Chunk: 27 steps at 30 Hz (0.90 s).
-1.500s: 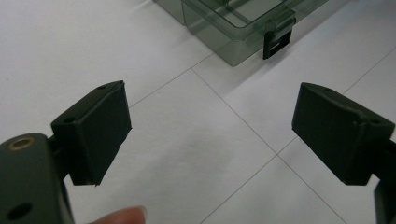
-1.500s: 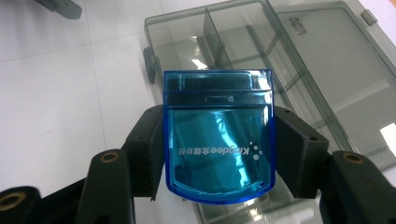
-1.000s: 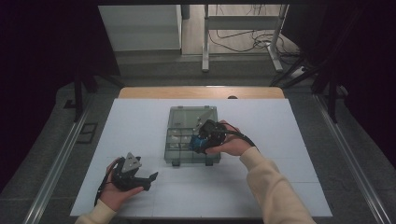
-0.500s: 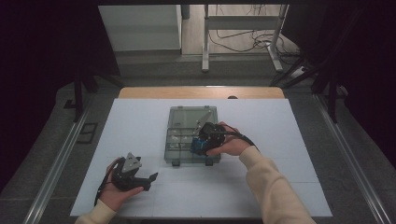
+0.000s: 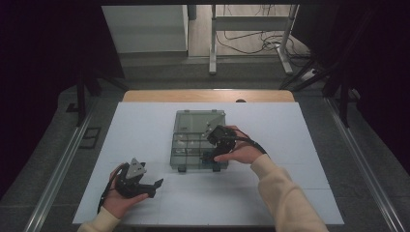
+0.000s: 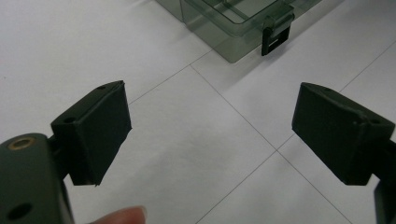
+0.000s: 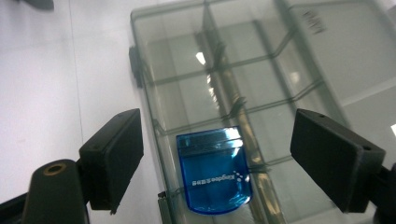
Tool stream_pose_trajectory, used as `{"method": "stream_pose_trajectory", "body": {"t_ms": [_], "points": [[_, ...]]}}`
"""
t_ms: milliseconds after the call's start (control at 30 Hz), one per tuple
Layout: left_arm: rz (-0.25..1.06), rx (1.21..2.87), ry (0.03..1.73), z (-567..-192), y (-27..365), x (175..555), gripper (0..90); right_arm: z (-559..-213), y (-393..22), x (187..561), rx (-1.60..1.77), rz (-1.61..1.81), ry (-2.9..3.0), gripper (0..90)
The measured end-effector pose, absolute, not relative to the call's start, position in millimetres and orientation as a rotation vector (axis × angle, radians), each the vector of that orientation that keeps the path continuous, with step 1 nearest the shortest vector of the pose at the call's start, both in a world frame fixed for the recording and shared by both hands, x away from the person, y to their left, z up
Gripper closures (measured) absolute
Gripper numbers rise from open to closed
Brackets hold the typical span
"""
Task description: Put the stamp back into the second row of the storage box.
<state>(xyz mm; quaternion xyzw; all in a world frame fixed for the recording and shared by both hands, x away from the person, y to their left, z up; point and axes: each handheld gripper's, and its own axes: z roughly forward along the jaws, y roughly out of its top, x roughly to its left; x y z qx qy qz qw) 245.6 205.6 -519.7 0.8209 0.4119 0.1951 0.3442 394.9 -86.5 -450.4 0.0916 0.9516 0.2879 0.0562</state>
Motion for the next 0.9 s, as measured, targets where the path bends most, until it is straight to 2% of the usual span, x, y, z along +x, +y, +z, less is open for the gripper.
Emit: {"method": "stream_pose_trajectory", "body": {"t_ms": [300, 600, 900], "points": [[0.495, 2.116, 1.076, -519.1, 205.1, 248.9, 12.1, -449.9, -122.4, 375.3, 0.522, 1.071, 2.698, 17.0], [0.504, 2.104, 1.084, -518.0, 205.3, 248.9, 12.0, -449.6, -163.6, 348.9, 0.631, 1.163, 2.554, 17.1], [0.513, 2.092, 1.089, -516.5, 205.9, 247.6, 12.1, -463.6, -241.0, 307.6, 0.833, 1.214, 2.434, 17.3]]}}
